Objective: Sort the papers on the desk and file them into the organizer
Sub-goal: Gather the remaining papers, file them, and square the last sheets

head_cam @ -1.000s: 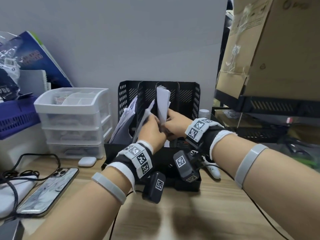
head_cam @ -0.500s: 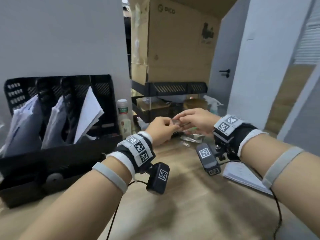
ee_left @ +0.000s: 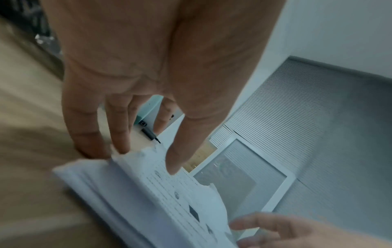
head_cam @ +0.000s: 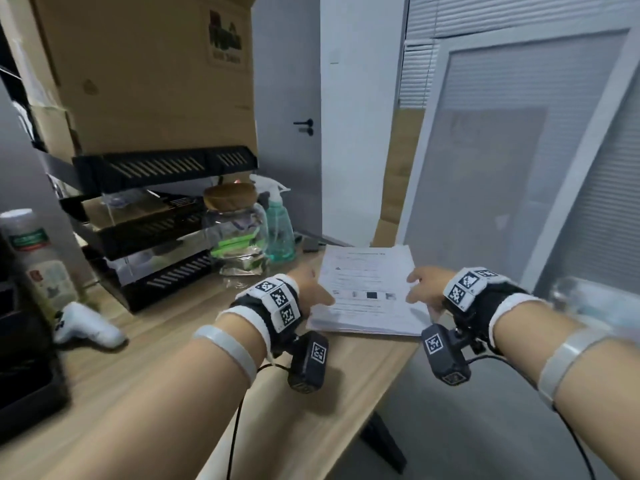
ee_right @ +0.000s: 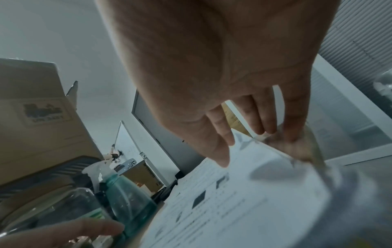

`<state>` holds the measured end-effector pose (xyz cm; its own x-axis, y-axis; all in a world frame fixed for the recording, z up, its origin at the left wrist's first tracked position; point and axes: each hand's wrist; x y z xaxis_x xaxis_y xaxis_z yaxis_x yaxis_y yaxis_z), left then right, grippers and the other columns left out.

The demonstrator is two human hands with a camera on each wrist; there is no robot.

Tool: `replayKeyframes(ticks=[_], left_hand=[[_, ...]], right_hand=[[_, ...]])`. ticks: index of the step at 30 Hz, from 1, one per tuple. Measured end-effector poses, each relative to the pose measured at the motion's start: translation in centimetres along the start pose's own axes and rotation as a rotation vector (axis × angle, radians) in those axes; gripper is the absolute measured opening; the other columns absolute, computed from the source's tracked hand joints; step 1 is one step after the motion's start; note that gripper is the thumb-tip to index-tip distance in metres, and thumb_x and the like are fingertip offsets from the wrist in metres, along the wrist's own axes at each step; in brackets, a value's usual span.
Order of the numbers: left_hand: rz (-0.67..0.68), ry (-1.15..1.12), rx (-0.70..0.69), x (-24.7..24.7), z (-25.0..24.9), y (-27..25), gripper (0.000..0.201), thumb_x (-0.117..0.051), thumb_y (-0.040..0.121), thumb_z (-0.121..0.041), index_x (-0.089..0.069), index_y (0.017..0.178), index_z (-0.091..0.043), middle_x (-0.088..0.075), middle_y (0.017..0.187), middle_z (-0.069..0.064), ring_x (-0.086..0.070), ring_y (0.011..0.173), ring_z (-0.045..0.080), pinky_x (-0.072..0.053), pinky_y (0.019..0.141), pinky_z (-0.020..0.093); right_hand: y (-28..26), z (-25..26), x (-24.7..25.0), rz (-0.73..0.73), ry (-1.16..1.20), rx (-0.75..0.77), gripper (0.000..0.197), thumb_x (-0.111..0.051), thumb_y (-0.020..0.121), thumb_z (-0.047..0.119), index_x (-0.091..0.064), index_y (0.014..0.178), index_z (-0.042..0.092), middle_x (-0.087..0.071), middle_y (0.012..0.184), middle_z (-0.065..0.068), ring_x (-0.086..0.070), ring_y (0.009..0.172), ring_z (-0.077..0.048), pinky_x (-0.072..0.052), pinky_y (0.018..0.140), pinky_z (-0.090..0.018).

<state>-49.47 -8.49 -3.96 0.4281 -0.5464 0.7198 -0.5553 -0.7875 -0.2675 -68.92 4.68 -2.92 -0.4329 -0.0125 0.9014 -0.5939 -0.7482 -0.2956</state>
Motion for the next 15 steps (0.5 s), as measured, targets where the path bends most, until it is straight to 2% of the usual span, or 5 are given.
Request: replayKeyframes(ticks=[4,7,9,12,15], left_hand=[[-0.024,0.013,0.038,-0.1,-0.1,0.5,0.056,-0.08,0.085,-0.018,-0.054,0.131,0.0,-0.066,0.114,0.016,-0.067,0.093,0.027,-0.054,0.067,0.032],[-0.031,0.032,0.087,0.2,1.0,0.9,0.046,-0.08,0.085,-0.029,-0.065,0.116,0.001,-0.072,0.098,0.013,-0.072,0.074,0.022,-0.052,0.059,0.027],[-0.014,0.007,0.083,0.9,1.4,0.3,0.04,-0.078,0.087,-0.032,-0.065,0.11,-0.002,-0.069,0.091,0.005,-0.068,0.075,0.024,-0.054,0.067,0.032],[0.102,-0.028,-0.027,1.3,1.8,-0.9,0.038,-0.065,0.098,-0.022,-0.059,0.131,-0.005,-0.064,0.117,-0.002,-0.064,0.117,0.027,-0.05,0.102,0.036],[0.117,-0.22,-0.102,1.2,2.9,-0.7,0.045,-0.063,0.096,-0.009,-0.057,0.14,-0.012,-0.064,0.139,0.007,-0.063,0.125,0.031,-0.049,0.109,0.048]], right_hand=[[0.8,-0.7,-1.1,-0.049,0.086,-0.027,0.057,-0.068,0.088,0.015,-0.046,0.14,0.014,-0.053,0.095,0.0,-0.037,0.058,-0.009,-0.036,0.051,-0.02],[1.1,-0.8,-0.9,-0.033,0.11,-0.014,0.058,-0.068,0.089,0.015,-0.046,0.143,0.012,-0.054,0.121,-0.009,-0.049,0.071,-0.016,-0.038,0.053,-0.022],[1.1,-0.6,-0.9,-0.029,0.147,-0.006,0.059,-0.068,0.09,0.016,-0.045,0.144,0.011,-0.055,0.133,-0.012,-0.054,0.088,-0.021,-0.043,0.058,-0.026],[1.1,0.0,-1.2,-0.004,0.211,-0.011,0.058,-0.07,0.088,0.017,-0.049,0.141,0.01,-0.058,0.137,-0.012,-0.06,0.111,-0.026,-0.055,0.084,-0.033],[0.3,1.8,-1.0,0.016,0.196,0.031,0.054,-0.069,0.088,0.024,-0.054,0.136,0.004,-0.059,0.136,-0.016,-0.06,0.12,-0.036,-0.05,0.091,-0.034]])
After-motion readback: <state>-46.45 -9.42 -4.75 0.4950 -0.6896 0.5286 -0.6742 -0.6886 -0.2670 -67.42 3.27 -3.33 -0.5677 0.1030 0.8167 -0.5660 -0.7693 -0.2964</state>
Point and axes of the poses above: each hand's wrist, its own y-axis towards the middle knuckle, its own x-axis out of the back of the hand, z = x × y
